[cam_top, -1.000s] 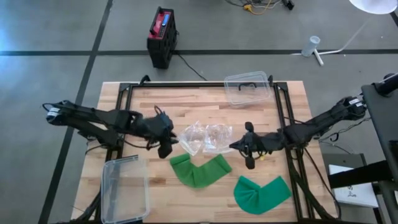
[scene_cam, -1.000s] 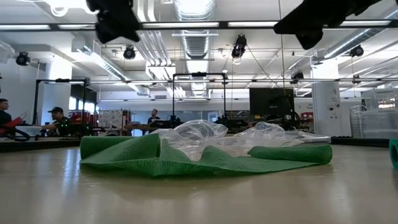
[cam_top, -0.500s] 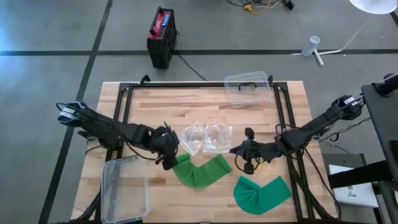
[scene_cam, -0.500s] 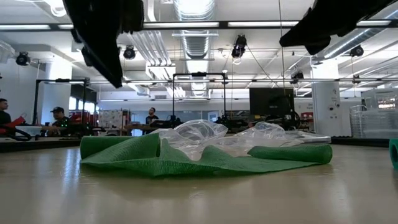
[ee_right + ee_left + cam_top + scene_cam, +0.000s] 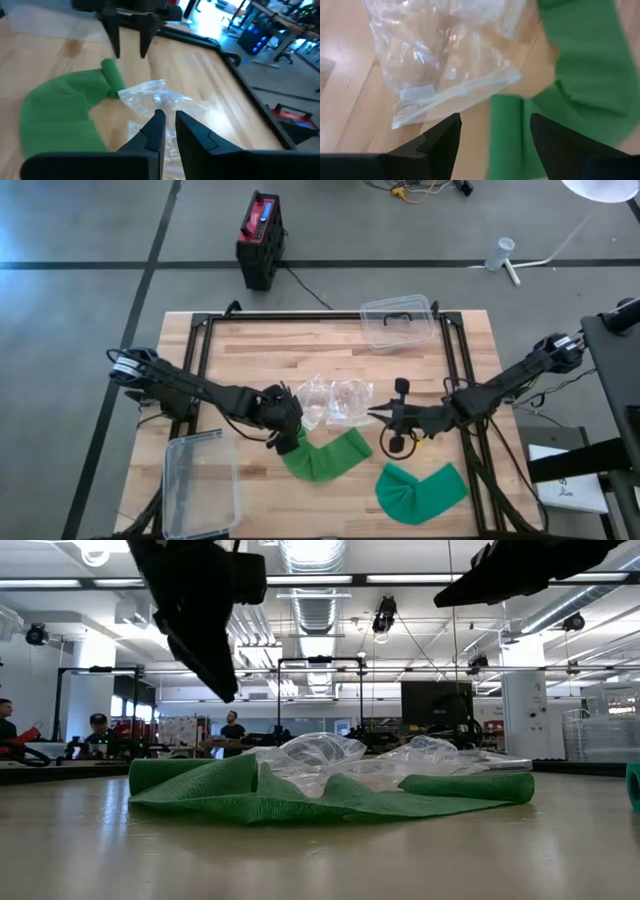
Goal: Roll bandage
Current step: Roll the green bandage
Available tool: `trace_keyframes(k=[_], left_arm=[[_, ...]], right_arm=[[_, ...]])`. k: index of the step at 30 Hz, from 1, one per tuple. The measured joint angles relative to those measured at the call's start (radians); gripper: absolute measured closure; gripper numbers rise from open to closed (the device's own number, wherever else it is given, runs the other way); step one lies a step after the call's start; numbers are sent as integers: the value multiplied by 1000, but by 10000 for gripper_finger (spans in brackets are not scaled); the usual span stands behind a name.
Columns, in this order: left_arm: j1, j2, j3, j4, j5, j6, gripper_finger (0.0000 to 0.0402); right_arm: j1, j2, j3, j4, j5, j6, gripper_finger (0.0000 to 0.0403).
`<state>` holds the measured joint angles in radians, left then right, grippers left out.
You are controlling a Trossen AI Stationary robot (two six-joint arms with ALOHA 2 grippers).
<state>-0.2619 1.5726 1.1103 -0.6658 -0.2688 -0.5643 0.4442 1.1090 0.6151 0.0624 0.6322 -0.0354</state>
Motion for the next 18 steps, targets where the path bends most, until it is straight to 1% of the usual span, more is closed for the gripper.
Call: trace_keyframes(k=[4,7,10,14,18], left_arm=[[-1,3,47,-56,82,-61,171],[-6,2,48,-83,146,-128,171],[-27,-4,27,-86,178,-180,167],[-60,-4,2,-76,173,-197,158],[-70,-4,-39,-75,125,-208,145]], right_arm=[[0,-10,0,0,-1,6,370],[0,-9,0,-5,-3,9,363],[0,-7,0,-6,-9,9,350],[0,-6,0,-5,-11,26,323],[0,-6,0,-5,-11,36,287]])
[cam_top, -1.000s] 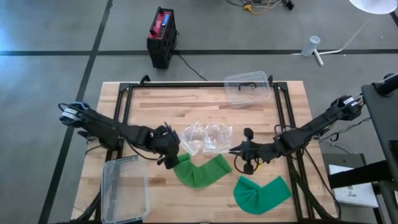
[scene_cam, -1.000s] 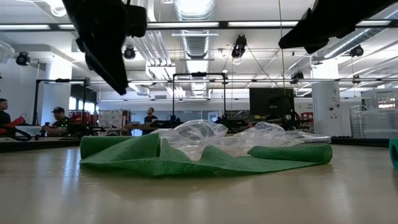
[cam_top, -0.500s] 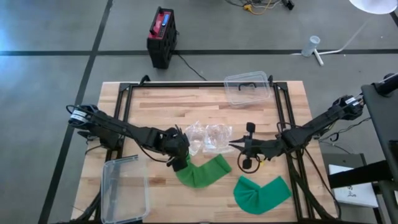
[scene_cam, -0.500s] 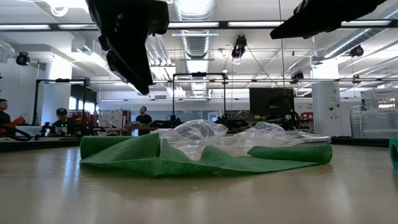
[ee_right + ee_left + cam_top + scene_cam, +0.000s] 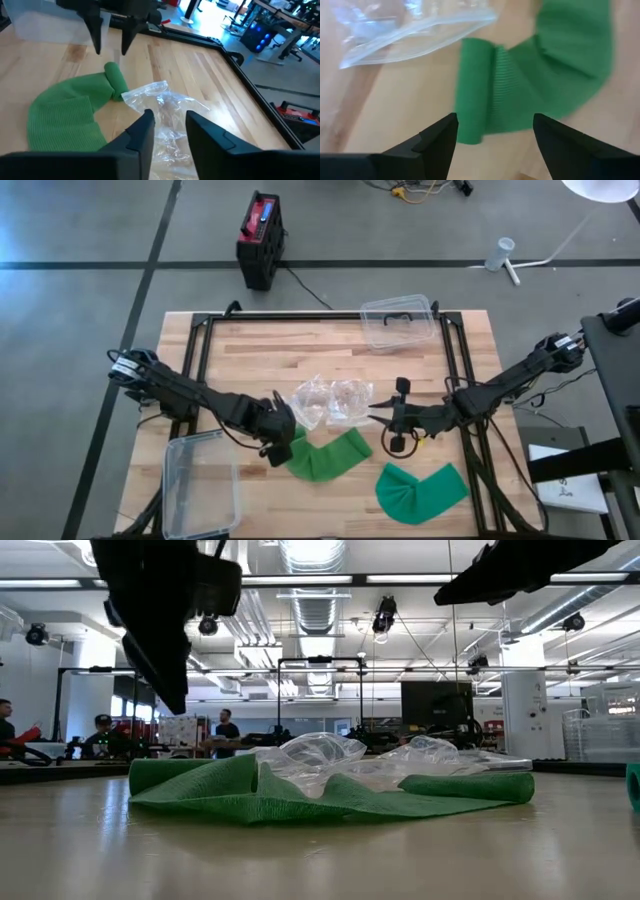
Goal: Roll bandage
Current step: Roll the green bandage
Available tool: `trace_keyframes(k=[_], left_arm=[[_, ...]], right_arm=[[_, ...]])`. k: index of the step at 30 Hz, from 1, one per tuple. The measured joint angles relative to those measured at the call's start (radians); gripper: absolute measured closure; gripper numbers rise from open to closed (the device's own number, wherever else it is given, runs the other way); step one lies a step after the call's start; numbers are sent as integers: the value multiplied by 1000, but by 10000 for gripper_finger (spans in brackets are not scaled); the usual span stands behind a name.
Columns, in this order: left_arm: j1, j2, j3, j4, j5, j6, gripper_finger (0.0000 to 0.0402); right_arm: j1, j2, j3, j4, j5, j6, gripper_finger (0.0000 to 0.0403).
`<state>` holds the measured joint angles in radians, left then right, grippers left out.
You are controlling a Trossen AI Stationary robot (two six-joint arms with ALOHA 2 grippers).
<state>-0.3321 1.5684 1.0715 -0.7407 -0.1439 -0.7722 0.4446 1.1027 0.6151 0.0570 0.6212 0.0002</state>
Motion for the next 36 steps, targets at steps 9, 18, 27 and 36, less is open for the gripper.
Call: trace_keyframes(k=[9,18,27,36], left_arm=[[8,0,-176,191,-11,3,139],[9,0,-322,341,-12,0,160],[10,0,-329,370,-56,4,171],[13,1,-156,213,-156,73,310]], right_arm=[[0,21,0,1,0,34,232],[0,60,0,7,0,36,234],[0,57,0,8,0,34,249],[-18,51,0,0,1,11,255]])
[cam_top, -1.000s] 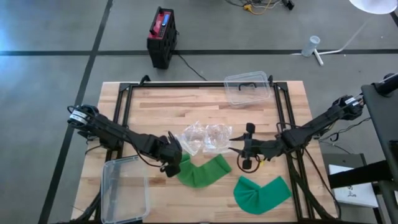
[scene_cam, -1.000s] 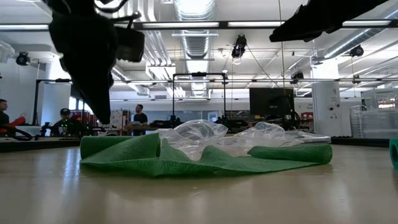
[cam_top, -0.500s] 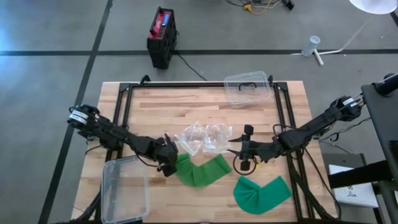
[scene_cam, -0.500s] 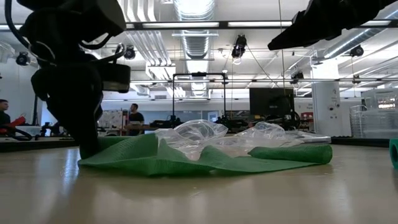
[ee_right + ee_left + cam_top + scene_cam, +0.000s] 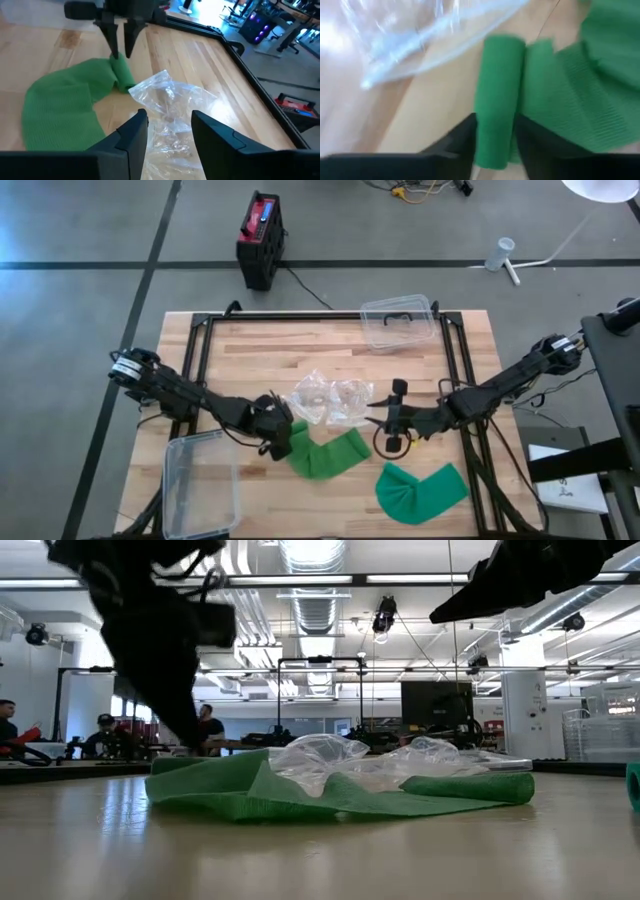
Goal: Roll bandage
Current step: Roll the green bandage
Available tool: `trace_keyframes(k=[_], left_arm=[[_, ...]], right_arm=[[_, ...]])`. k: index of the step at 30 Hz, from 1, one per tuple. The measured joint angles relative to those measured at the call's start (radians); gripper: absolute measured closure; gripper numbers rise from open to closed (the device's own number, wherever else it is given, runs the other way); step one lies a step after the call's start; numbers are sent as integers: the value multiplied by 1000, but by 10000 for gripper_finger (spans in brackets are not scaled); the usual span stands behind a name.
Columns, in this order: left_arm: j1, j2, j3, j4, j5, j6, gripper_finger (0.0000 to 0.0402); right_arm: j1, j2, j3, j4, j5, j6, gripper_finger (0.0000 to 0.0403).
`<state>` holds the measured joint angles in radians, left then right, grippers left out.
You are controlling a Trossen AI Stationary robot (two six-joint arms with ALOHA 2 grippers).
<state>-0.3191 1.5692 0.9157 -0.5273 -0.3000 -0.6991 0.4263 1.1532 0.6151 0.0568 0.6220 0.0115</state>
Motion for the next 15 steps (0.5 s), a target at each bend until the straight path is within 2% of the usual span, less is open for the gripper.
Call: trace_keyframes(k=[2,4,9,15], left_arm=[[0,0,60,-61,-7,30,370],[-1,-1,113,-91,-8,47,389],[-4,-1,183,-140,-4,65,372],[-8,-1,120,-149,56,23,352]], right_arm=[[-7,-4,2,5,0,-14,252],[-14,-6,10,1,0,-25,246],[-15,-7,40,0,1,-57,231],[-15,-7,46,0,-1,-45,218]])
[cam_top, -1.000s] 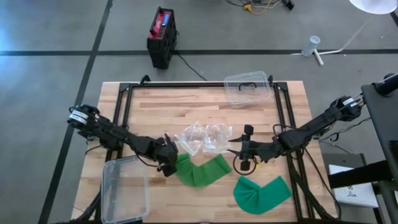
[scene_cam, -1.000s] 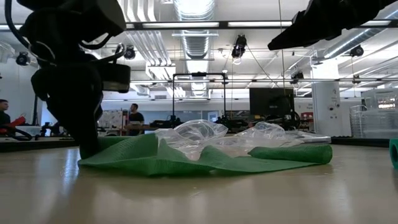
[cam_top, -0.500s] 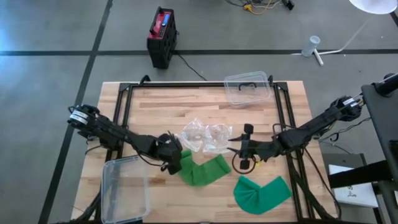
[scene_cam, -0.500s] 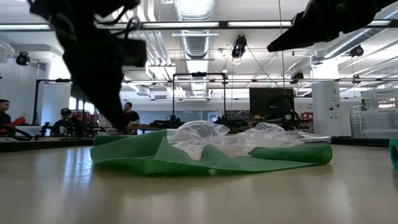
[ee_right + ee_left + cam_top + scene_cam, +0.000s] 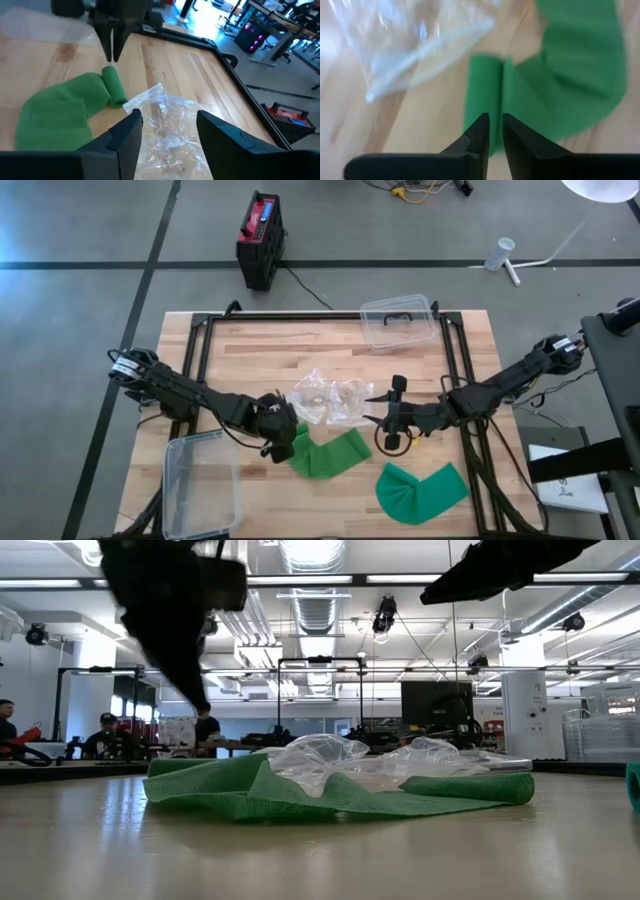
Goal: Roll bandage
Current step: Roll the green bandage
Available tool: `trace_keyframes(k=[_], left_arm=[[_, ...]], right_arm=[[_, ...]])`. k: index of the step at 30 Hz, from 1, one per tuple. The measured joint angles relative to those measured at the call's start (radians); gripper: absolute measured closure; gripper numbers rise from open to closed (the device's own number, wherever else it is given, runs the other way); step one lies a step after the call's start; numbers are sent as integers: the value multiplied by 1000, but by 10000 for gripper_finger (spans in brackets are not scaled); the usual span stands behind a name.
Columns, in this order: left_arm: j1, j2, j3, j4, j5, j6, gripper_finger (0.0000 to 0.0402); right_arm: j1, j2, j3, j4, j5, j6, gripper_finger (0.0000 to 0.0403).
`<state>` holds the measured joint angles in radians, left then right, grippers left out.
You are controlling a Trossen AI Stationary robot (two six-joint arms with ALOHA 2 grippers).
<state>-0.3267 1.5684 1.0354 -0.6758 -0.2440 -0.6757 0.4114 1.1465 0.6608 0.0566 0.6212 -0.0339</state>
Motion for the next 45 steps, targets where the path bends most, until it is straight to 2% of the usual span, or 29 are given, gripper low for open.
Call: trace_keyframes(k=[4,8,13,19,24,31,34,38,42,45], left_arm=[[0,0,-91,55,1,-52,316],[0,0,-186,221,51,-70,265],[0,-1,-263,371,46,-72,205],[2,0,-321,383,44,-95,181],[2,-2,-342,408,22,-101,199],[3,-1,-331,404,-18,-92,250],[4,-1,-328,405,-37,-93,294],[4,-1,-314,404,-63,-87,376],[-4,-7,-259,368,-66,-87,373],[-31,-11,-148,231,-116,-71,370]], right_arm=[[0,0,-1,0,0,14,215],[0,0,-2,0,0,20,216],[-1,0,-2,0,0,22,217],[-7,0,-2,0,0,26,217],[-13,0,-2,0,0,24,217],[-26,0,-2,1,0,25,217],[-28,0,-2,4,-1,25,217],[-28,0,-2,5,-1,11,217],[-28,0,25,-31,-1,-35,217],[-28,0,76,-66,-1,-71,217]])
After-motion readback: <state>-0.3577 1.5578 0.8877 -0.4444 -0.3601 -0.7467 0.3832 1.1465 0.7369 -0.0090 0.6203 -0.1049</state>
